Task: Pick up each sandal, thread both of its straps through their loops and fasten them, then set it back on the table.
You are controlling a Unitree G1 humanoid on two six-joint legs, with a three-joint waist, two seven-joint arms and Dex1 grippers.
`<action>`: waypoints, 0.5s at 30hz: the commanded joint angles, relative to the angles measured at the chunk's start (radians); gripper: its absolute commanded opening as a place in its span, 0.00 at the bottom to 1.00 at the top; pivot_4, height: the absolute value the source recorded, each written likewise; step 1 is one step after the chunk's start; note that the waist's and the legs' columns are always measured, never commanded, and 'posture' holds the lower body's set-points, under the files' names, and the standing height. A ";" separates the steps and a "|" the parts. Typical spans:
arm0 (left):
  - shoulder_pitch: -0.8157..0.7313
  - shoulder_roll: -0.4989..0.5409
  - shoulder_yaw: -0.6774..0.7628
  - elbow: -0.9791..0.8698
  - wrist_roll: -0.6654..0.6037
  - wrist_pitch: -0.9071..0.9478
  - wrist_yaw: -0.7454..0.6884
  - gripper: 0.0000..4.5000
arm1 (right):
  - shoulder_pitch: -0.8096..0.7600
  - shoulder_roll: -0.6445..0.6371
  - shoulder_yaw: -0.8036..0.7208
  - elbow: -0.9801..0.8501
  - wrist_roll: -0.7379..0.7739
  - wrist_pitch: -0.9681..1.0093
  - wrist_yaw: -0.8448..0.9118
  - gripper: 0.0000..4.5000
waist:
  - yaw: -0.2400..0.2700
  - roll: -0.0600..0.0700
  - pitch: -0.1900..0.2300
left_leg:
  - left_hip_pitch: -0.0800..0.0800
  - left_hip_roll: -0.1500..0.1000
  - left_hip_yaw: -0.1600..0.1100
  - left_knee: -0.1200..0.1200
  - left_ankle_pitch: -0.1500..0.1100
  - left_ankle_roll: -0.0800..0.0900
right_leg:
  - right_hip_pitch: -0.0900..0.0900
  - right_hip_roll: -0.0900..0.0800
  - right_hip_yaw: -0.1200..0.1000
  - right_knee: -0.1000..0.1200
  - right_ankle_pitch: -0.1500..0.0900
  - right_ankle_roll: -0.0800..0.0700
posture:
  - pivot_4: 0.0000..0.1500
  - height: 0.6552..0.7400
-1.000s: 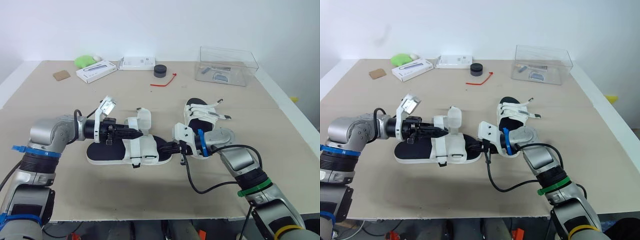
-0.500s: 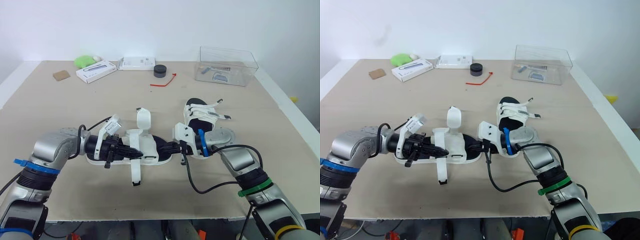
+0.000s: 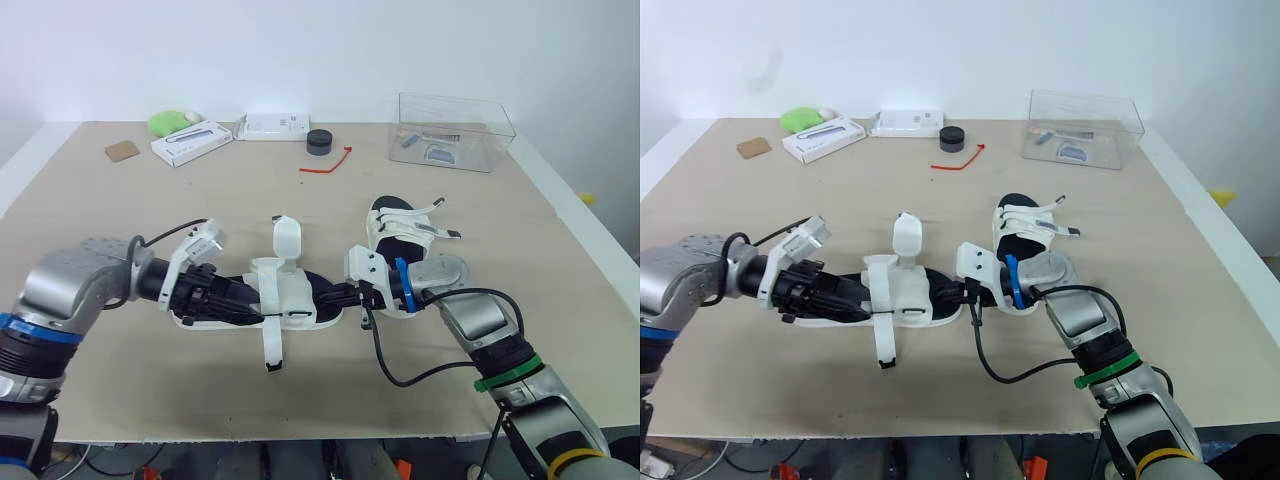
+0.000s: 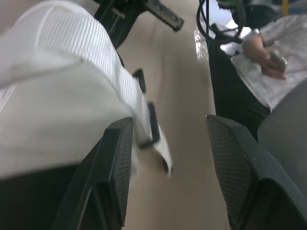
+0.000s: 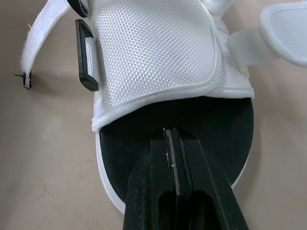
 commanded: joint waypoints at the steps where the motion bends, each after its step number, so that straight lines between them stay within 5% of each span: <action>1: 0.033 0.064 0.094 -0.043 -0.078 0.046 -0.041 0.56 | -0.013 -0.003 -0.008 -0.012 -0.002 -0.005 0.001 0.00 | 0.000 0.000 0.000 | 0.000 0.000 0.000 0.000 0.000 0.000 | 0.000 0.000 0.000 0.000 -0.001 0.000 | 1.00 1.00; 7: 0.175 0.091 0.209 -0.170 -0.276 0.228 0.000 0.56 | -0.005 -0.005 -0.011 -0.019 -0.001 -0.002 -0.002 0.00 | -0.001 0.000 0.000 | 0.000 0.000 0.000 0.000 -0.001 0.001 | 0.000 -0.001 0.000 0.000 -0.002 0.001 | 1.00 1.00; 15: 0.475 -0.088 0.205 -0.328 -0.162 0.056 0.283 0.56 | -0.014 -0.004 -0.009 -0.009 -0.002 -0.004 0.004 0.00 | 0.003 0.000 0.000 | 0.001 0.000 -0.001 -0.001 -0.002 0.000 | 0.001 -0.004 0.001 0.000 -0.003 0.000 | 1.00 1.00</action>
